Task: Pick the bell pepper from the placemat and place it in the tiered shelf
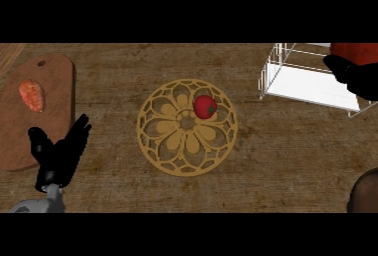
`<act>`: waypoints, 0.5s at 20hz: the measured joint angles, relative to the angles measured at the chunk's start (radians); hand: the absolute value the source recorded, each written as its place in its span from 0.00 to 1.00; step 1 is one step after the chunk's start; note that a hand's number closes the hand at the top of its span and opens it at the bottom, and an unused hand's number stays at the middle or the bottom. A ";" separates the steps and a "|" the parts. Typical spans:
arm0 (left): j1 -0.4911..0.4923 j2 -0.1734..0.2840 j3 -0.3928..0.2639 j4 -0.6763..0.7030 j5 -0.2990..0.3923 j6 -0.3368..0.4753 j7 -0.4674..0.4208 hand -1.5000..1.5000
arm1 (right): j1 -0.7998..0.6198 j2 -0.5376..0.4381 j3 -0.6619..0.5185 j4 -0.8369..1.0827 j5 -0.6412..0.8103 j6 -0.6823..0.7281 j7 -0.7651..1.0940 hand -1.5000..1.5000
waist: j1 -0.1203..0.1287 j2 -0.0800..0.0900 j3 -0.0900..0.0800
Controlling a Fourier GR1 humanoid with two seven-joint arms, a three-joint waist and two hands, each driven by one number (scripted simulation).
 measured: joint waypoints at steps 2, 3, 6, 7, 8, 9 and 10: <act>-0.003 -0.001 0.000 0.002 -0.001 -0.005 -0.002 0.50 | -0.045 -0.039 -0.058 0.055 -0.037 0.017 -0.011 1.00 | 0.003 0.001 0.000; -0.006 -0.001 -0.002 0.000 -0.002 -0.006 0.006 0.50 | -0.058 -0.048 -0.071 0.084 -0.039 0.020 -0.019 1.00 | 0.005 0.002 0.000; -0.013 -0.002 -0.003 -0.007 -0.007 -0.003 0.025 0.50 | -0.118 -0.090 -0.120 0.178 -0.056 0.035 -0.045 1.00 | 0.011 0.005 -0.001; -0.009 -0.006 -0.008 -0.014 -0.012 -0.001 0.025 0.50 | -0.134 -0.102 -0.130 0.212 -0.060 0.042 -0.056 1.00 | 0.013 0.005 -0.001; -0.010 -0.006 -0.006 -0.009 -0.011 -0.007 0.017 0.50 | -0.146 -0.116 -0.141 0.253 -0.060 0.048 -0.076 1.00 | 0.015 0.006 -0.001; -0.012 -0.006 -0.006 -0.006 -0.014 -0.009 0.017 0.50 | -0.171 -0.133 -0.148 0.293 -0.061 0.057 -0.089 1.00 | 0.017 0.007 -0.001; -0.022 -0.012 -0.006 0.004 -0.014 -0.007 0.021 0.50 | -0.183 -0.141 -0.150 0.317 -0.061 0.064 -0.098 1.00 | 0.016 0.007 -0.001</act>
